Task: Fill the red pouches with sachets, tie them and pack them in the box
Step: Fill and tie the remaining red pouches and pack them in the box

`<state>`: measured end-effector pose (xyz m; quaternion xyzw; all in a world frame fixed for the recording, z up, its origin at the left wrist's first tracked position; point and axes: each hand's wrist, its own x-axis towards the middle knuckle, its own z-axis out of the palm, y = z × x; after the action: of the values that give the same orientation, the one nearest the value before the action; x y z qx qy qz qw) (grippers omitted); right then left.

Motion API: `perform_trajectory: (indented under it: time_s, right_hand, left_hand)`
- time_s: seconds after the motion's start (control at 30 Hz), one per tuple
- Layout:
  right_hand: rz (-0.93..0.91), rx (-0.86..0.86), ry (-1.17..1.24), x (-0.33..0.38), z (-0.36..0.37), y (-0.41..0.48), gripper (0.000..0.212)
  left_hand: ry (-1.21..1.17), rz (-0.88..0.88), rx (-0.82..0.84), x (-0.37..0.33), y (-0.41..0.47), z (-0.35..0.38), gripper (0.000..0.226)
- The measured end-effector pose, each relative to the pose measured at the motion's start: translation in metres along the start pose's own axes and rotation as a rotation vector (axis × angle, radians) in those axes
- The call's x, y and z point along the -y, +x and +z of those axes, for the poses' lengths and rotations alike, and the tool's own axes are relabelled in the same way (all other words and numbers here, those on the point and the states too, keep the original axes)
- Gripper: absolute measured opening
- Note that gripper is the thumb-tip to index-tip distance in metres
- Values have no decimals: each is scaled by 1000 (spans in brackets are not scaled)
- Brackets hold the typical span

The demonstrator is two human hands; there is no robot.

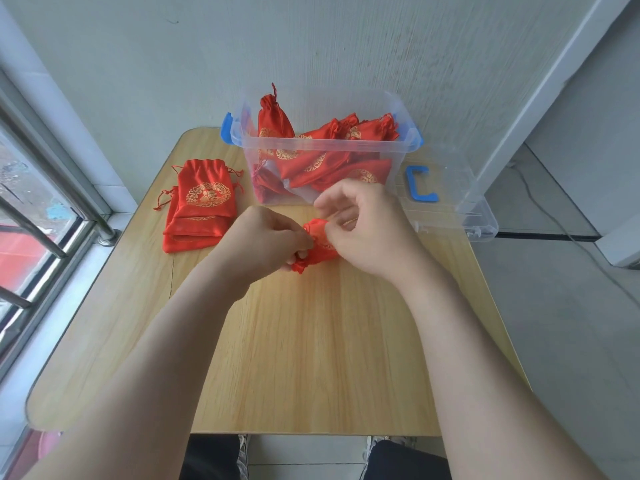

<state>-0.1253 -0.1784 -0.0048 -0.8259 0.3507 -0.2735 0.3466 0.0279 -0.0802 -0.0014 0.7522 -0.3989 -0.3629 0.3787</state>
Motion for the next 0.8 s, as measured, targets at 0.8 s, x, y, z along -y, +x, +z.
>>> perform_trajectory:
  time_s: [0.8]
  right_hand:
    - [-115, 94, -110, 7, 6, -5, 19]
  left_hand:
    - [-118, -125, 5, 3, 0, -6, 10]
